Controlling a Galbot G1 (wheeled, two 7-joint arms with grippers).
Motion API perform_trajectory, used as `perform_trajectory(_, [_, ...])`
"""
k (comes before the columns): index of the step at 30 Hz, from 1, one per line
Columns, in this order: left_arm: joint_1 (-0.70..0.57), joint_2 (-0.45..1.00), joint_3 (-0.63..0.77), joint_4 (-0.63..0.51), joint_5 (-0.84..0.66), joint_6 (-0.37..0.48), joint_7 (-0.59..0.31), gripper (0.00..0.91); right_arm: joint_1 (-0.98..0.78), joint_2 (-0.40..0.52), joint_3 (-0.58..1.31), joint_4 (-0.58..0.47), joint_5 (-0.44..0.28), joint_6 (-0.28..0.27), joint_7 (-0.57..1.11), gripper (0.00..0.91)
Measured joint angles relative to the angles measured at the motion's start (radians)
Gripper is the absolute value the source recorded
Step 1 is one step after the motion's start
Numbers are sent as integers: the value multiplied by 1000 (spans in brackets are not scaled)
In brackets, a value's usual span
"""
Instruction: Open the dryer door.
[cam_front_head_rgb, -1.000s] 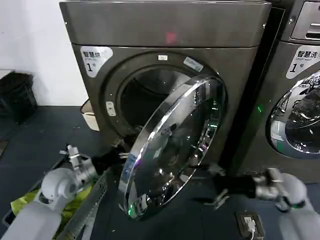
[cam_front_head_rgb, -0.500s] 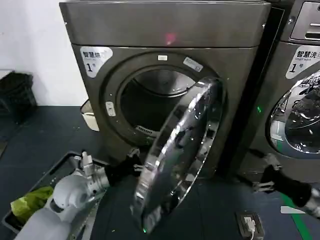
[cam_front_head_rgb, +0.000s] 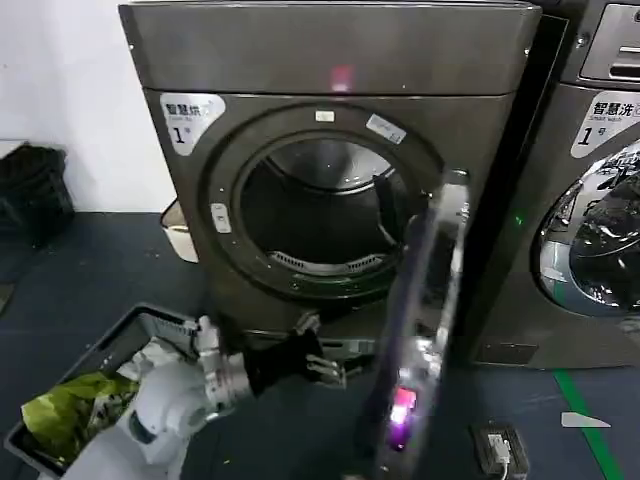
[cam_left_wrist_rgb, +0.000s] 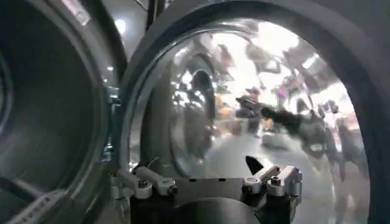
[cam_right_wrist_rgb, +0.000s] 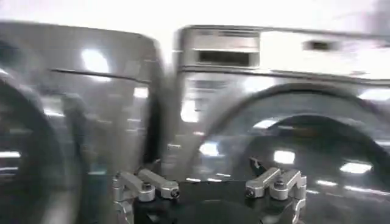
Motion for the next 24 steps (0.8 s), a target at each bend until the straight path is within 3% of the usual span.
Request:
perform_trajectory(9, [-77,-33,132,51,-9,-23,2,907,-66,-39,192,6,3,-154,168,907])
perform_trajectory(15, [-142,-67,226,95,13,-45,-1,907,-96,-54,274,-10,7,-178,184,907])
perform_trajectory(19, [-175,-88,280,114,20,-45,-2,907,-109,-52,310,2,16,-228,206,907])
perform_trajectory(24, [-213,-120,327,149,26,-61,-7,907,-119,-59,349,1,33,-234,209,907])
